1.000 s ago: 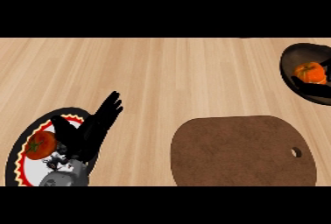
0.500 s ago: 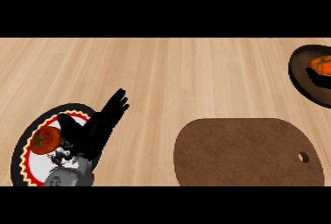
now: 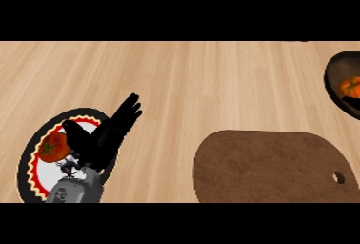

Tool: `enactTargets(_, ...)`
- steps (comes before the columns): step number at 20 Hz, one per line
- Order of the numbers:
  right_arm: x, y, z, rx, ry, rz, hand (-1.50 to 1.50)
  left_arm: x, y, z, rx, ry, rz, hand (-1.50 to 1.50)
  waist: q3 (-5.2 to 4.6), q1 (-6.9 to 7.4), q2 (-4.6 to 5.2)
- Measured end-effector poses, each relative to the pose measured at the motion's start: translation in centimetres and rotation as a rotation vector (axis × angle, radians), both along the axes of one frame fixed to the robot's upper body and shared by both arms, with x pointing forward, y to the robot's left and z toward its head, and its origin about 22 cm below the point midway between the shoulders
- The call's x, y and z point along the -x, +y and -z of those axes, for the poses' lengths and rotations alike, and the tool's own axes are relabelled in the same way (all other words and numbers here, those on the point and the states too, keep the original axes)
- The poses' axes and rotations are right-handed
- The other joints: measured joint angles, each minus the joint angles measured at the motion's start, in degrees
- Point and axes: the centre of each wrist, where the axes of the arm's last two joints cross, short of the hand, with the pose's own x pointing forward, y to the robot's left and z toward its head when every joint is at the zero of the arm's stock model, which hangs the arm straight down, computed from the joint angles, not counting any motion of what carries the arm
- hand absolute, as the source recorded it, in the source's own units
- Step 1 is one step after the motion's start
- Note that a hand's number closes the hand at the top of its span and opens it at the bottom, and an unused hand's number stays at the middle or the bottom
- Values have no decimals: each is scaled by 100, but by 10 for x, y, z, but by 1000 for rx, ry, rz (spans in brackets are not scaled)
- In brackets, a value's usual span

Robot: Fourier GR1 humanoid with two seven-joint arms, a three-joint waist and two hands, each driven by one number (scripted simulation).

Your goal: Pick the squash from the cutting board and place it in the pan

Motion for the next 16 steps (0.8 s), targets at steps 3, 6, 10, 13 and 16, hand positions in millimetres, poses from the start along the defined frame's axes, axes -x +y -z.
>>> enactTargets(3,-3,5,3,-62,-9,-30,-150,1,-2,2,-1,7,2,0,14,1,2)
enactTargets(6,-8,9,0,-167,-92,-72,-150,2,2,4,4,10,-2,0,26,-40,-13)
enactTargets(10,-7,3,-7,-326,-205,-94,-150,3,4,4,6,9,-10,0,32,-92,-27)
enactTargets(13,0,-8,-10,-441,-235,-113,-150,2,5,4,3,14,-21,0,28,-145,-30)
enactTargets(16,13,-23,-10,-531,-232,-149,-150,2,2,4,7,11,-27,0,27,-182,-39)
